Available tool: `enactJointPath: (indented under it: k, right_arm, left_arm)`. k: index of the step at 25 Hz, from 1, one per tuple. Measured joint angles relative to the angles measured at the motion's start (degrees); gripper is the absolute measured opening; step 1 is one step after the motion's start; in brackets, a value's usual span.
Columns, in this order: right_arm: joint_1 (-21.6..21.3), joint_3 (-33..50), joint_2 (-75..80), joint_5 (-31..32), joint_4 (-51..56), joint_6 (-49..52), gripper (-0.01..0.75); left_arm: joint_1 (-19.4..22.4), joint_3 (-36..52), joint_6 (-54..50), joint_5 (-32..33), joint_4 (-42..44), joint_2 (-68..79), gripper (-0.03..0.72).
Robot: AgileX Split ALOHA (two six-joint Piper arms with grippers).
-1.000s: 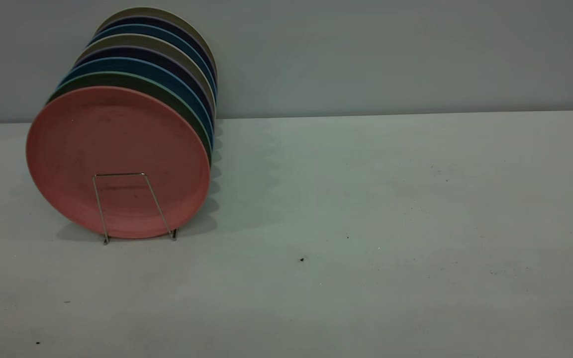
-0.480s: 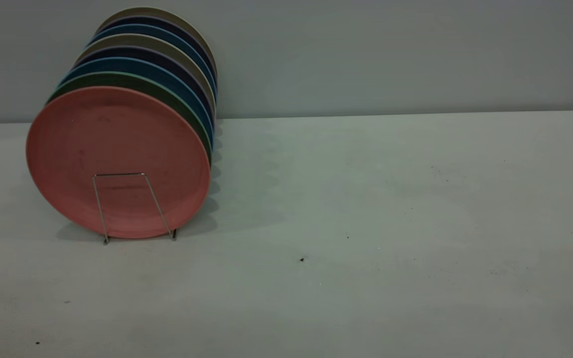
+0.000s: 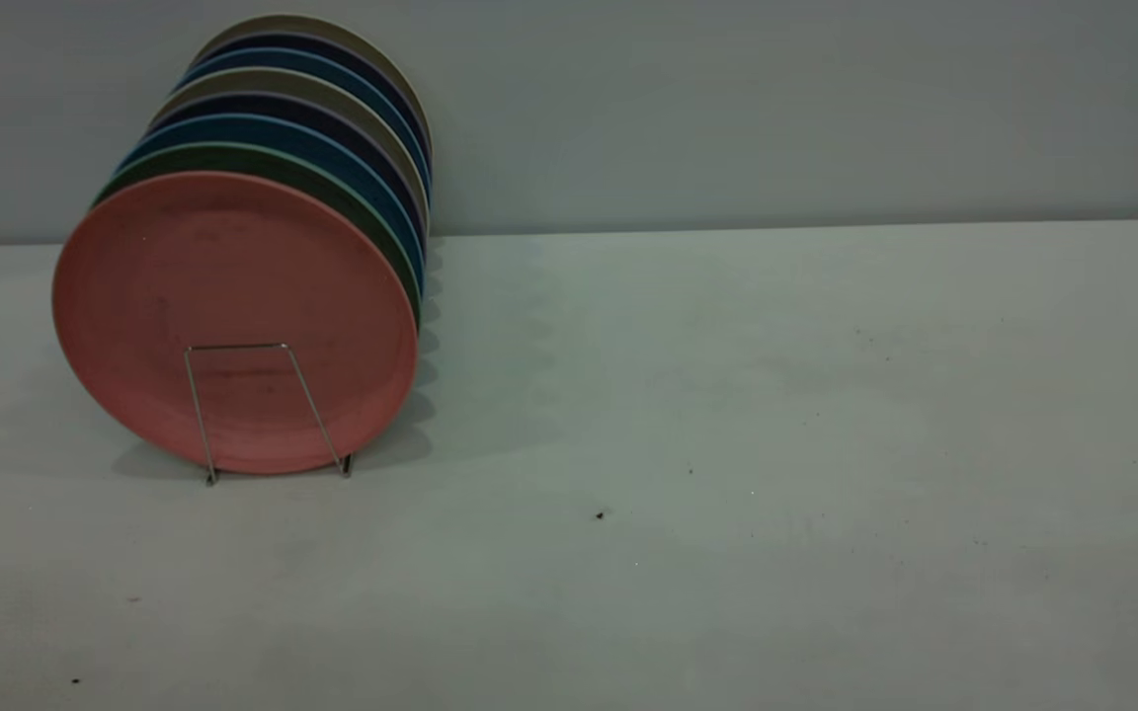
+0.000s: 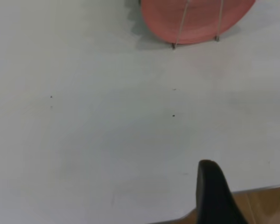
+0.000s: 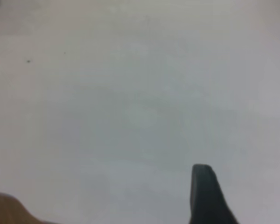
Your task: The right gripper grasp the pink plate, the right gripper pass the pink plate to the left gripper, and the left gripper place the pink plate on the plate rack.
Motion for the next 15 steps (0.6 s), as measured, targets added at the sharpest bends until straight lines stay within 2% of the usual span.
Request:
enactJointPath:
  k: [15]
  right_arm:
    - [0.0,0.0,-0.12,0.04,0.0,0.0,0.417]
  left_arm:
    - [-1.12,0.0,0.0,0.0,0.0,0.0,0.402]
